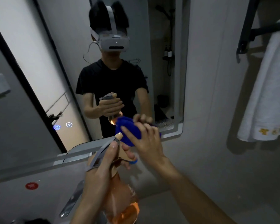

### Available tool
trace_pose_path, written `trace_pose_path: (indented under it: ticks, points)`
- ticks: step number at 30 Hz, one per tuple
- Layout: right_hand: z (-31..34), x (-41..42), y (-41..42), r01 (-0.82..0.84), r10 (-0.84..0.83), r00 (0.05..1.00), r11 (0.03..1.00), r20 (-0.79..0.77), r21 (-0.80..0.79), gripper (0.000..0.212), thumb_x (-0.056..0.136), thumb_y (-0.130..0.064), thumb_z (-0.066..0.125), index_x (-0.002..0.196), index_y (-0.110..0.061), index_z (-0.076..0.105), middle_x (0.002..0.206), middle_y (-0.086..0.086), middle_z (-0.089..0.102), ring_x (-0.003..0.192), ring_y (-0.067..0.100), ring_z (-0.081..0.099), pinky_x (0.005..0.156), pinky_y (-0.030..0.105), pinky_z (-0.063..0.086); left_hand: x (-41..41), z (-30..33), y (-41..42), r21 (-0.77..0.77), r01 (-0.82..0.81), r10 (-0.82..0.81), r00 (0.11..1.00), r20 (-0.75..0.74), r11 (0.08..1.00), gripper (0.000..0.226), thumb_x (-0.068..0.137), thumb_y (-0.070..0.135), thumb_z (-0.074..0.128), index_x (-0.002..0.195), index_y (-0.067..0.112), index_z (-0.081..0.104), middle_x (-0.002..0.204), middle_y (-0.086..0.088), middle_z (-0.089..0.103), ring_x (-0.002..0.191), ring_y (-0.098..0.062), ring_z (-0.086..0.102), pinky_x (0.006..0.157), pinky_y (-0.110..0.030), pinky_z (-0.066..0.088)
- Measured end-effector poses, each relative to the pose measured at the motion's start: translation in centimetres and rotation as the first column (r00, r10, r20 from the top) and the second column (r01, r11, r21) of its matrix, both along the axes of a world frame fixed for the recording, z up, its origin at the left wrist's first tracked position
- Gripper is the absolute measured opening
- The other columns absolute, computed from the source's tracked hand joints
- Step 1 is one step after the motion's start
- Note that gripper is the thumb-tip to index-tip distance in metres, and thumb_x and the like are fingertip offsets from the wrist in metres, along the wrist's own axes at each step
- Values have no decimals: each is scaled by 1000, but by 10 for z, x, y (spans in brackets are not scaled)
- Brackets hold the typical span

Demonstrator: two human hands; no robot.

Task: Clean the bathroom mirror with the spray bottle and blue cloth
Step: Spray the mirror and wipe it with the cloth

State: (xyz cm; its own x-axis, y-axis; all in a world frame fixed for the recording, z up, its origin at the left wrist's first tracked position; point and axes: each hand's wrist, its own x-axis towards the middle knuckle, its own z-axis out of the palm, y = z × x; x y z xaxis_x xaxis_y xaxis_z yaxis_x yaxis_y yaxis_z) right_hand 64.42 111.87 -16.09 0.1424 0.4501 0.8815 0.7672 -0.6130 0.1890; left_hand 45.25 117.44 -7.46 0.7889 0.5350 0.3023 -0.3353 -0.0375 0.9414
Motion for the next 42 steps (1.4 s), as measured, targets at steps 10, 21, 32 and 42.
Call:
trace_pose_path:
  ticks: [10,21,32,42]
  points:
    - [102,57,-48,308,-42,923,676,-382,669,52,93,-29,56,142,-22,41,130,20,51,114,34,48,97,45,38,-10,-10,12,-13,-39,39,999,30,999,51,74,59,69,88,10,74,83,-26,70,77,-36,68,62,-43,50]
    - [-22,46,-82,142,-88,959,972,-269,188,87,77,-13,75,150,-29,31,136,19,42,116,40,47,94,55,39,-9,-17,13,-93,-21,17,999,-36,995,38,86,40,63,86,3,73,79,-25,71,79,-42,69,64,-47,50]
    - [136,4,13,55,-29,998,886,-64,461,62,89,-25,59,147,-32,38,136,17,41,117,35,44,93,52,39,-16,-19,43,-129,-98,94,995,-35,987,44,83,42,67,90,-2,71,81,-29,69,84,-48,68,60,-44,52]
    - [13,-7,-12,25,-26,1000,998,-9,-61,89,75,-8,74,150,-34,35,136,14,38,112,38,44,89,51,38,-73,-22,59,-66,-179,175,983,-63,982,39,83,49,68,88,11,76,85,-24,72,75,-33,69,73,-46,52]
